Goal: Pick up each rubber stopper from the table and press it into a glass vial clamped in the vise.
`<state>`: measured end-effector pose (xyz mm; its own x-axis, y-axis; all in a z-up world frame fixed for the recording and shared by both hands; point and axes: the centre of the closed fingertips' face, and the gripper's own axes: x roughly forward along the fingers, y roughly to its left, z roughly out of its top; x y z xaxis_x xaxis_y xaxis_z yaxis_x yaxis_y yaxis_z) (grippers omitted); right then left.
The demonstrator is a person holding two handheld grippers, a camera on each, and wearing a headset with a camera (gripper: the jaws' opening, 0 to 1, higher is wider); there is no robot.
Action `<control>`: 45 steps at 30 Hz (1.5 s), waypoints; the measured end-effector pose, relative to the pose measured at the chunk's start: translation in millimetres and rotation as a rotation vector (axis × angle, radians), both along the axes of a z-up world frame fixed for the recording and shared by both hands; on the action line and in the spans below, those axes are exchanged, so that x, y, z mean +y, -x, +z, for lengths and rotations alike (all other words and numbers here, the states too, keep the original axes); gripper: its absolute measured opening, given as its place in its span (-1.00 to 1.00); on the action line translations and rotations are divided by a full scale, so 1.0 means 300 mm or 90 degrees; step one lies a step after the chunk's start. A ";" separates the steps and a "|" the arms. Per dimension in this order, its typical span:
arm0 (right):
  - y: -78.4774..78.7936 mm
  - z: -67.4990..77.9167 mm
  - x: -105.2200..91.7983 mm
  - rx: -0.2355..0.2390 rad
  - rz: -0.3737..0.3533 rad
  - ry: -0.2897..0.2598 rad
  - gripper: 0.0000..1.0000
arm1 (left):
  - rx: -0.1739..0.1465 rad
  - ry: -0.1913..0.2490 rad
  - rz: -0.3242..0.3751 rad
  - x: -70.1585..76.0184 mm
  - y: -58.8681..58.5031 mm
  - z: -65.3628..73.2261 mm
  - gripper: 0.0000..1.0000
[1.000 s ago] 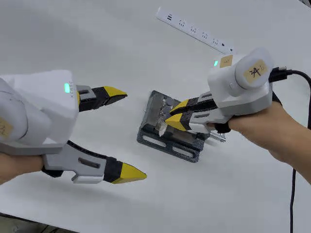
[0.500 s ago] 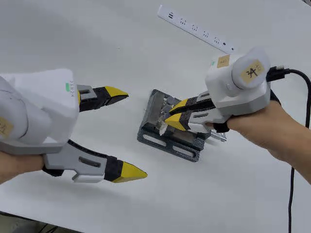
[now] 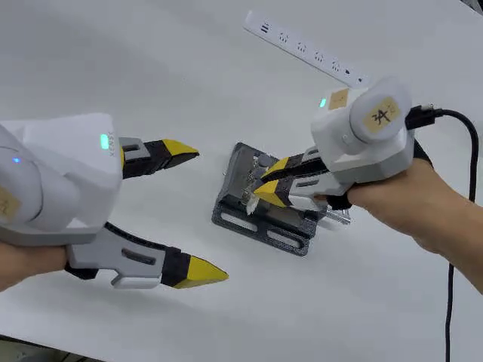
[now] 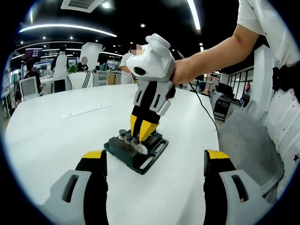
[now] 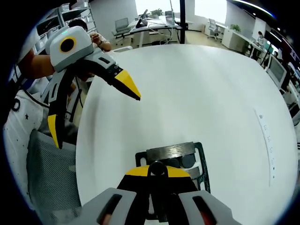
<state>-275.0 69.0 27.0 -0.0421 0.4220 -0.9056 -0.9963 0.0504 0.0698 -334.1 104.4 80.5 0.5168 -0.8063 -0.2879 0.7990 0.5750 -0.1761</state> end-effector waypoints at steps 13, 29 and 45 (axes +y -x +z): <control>0.002 -0.005 0.002 -0.057 0.039 0.058 -0.92 | 0.000 0.004 -0.001 -0.005 -0.004 0.000 0.67; -0.006 -0.005 -0.003 -0.068 0.047 0.040 -0.86 | 0.003 0.003 0.000 0.003 -0.001 -0.001 0.64; -0.002 0.041 -0.003 -0.053 0.014 -0.001 -0.78 | 0.003 0.006 0.001 0.001 0.001 0.002 0.63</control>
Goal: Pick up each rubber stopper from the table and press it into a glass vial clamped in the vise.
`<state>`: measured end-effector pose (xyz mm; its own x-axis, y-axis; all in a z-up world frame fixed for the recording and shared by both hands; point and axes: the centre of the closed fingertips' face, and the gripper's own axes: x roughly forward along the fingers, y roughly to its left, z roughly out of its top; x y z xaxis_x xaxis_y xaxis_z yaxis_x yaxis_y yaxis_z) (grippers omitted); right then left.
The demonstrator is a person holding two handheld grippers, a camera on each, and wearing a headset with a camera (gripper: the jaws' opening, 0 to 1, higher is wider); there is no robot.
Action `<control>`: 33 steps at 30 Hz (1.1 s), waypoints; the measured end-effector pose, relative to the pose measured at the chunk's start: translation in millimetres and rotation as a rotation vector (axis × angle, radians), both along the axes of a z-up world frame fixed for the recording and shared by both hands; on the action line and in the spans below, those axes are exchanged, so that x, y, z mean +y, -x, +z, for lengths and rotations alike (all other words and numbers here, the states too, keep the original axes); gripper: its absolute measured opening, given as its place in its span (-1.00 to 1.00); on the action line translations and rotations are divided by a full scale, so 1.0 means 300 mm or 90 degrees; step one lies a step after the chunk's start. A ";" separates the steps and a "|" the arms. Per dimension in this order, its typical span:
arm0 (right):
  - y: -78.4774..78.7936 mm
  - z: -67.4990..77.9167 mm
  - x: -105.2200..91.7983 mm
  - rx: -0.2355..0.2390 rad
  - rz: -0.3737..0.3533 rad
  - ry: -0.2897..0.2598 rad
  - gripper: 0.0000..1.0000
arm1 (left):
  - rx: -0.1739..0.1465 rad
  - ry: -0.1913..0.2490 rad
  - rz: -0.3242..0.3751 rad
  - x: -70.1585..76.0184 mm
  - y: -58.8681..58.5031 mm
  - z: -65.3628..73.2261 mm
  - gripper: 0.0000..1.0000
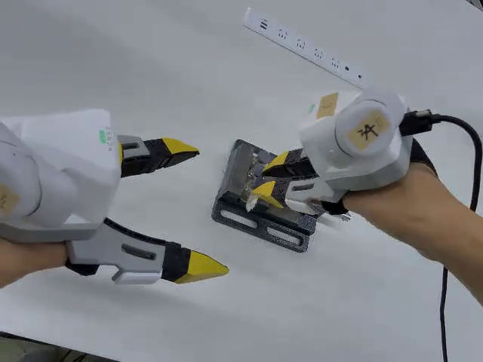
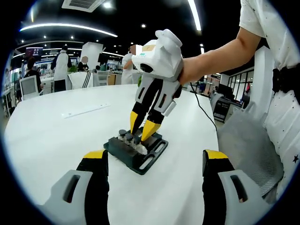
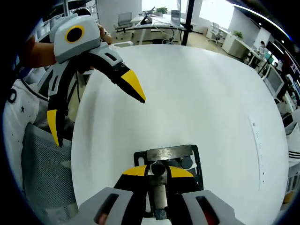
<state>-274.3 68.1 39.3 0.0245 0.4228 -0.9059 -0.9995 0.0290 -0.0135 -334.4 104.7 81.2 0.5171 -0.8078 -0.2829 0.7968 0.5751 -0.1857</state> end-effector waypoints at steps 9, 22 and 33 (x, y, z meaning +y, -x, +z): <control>-0.008 0.020 -0.014 0.022 -0.025 -0.023 -0.99 | 0.002 -0.003 -0.004 -0.001 0.004 -0.004 0.63; -0.003 -0.015 -0.007 0.036 -0.021 -0.019 -1.00 | 0.004 -0.007 -0.009 -0.003 0.003 -0.008 0.62; -0.001 -0.028 0.002 0.041 -0.009 -0.009 -1.00 | 0.006 -0.004 -0.006 0.001 0.002 -0.010 0.60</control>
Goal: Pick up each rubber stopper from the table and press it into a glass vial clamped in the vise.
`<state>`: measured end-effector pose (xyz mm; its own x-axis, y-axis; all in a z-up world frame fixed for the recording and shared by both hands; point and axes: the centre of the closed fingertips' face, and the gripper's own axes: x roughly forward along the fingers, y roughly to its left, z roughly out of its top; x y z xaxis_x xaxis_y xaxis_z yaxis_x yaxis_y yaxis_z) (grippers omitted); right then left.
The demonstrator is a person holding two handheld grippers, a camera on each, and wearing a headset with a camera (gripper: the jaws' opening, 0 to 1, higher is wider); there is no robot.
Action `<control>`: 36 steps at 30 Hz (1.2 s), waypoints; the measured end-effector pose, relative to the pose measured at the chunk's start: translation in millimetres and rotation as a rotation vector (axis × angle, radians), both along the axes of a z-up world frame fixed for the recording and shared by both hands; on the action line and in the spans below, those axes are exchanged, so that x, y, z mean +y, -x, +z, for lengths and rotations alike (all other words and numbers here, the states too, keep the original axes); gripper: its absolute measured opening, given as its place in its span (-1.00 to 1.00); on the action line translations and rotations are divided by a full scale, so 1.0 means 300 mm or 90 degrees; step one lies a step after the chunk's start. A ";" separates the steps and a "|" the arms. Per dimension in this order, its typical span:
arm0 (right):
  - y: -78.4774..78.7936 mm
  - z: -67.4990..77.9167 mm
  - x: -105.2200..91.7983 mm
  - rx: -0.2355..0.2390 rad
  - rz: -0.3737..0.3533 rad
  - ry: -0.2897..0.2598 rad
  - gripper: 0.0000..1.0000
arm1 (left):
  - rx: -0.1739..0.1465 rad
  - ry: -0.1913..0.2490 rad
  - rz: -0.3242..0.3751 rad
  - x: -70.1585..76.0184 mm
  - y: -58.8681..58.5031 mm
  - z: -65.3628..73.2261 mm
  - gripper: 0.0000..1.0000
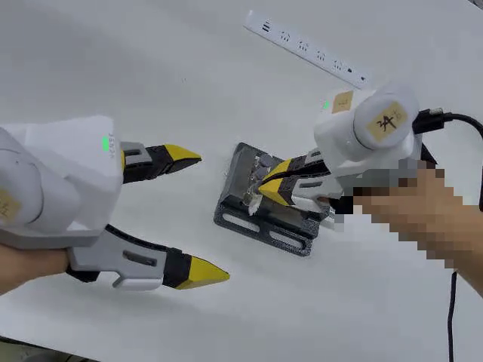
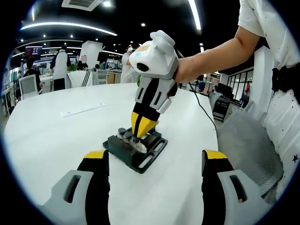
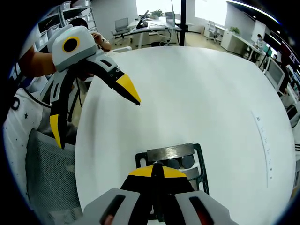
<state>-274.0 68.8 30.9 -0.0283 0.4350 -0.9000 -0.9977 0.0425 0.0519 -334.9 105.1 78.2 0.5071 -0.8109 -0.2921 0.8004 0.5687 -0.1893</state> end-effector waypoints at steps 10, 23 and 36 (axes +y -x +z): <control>-0.003 -0.005 0.001 -0.001 0.014 0.022 -1.00 | 0.000 0.006 0.004 -0.002 -0.004 0.000 0.58; -0.003 -0.010 0.010 0.009 0.028 0.061 -1.00 | -0.004 0.013 0.009 0.000 -0.015 -0.002 0.58; -0.002 -0.016 0.007 0.022 0.034 0.077 -0.99 | -0.007 0.016 0.016 0.011 -0.029 -0.008 0.58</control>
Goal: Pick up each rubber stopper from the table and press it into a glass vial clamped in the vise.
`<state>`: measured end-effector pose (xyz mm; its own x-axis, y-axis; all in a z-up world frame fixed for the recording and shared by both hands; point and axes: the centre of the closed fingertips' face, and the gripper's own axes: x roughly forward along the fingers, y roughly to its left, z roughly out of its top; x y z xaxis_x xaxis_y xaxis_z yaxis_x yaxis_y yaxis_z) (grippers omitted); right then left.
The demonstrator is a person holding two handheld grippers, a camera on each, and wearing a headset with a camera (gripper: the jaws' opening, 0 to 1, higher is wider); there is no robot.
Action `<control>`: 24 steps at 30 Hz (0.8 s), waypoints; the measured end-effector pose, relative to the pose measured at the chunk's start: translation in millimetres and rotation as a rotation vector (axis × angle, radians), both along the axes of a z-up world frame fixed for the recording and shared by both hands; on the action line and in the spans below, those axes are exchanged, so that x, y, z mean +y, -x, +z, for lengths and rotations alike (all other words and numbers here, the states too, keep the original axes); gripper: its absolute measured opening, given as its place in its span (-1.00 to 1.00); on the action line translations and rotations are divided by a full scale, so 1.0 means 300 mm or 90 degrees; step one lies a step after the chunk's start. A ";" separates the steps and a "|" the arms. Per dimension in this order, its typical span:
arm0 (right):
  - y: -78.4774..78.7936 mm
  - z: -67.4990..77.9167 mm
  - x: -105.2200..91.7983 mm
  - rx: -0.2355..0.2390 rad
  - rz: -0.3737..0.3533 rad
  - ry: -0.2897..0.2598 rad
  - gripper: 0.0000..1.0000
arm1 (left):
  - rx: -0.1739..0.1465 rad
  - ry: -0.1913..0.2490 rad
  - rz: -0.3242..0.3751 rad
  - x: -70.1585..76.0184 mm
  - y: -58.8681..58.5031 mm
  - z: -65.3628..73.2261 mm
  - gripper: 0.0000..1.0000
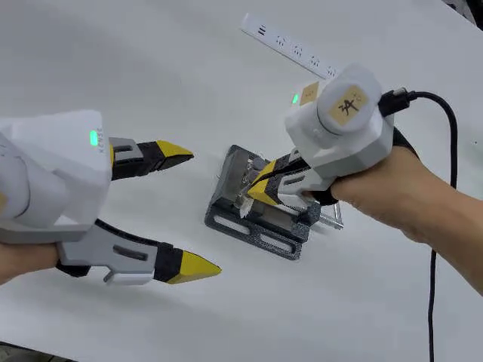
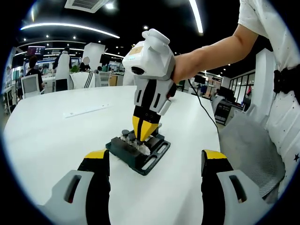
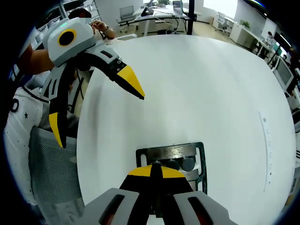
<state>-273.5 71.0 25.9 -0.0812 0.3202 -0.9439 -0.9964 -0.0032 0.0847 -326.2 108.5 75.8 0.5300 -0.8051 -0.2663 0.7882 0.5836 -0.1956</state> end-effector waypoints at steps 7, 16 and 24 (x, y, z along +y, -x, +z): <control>-0.002 -0.001 0.002 -0.003 0.006 0.003 -0.99 | 0.001 0.001 0.003 0.003 0.001 -0.005 0.57; 0.000 -0.004 0.009 0.008 0.001 0.001 -1.00 | -0.001 0.000 0.005 0.007 0.003 -0.003 0.57; -0.002 -0.005 0.006 0.016 -0.010 -0.005 -1.00 | 0.002 0.000 0.013 0.022 0.004 -0.008 0.56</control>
<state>-272.9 72.7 24.4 -0.0998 0.3295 -0.9389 -0.9939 0.0119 0.1098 -327.3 115.2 73.5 0.5457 -0.7939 -0.2684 0.7754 0.5998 -0.1974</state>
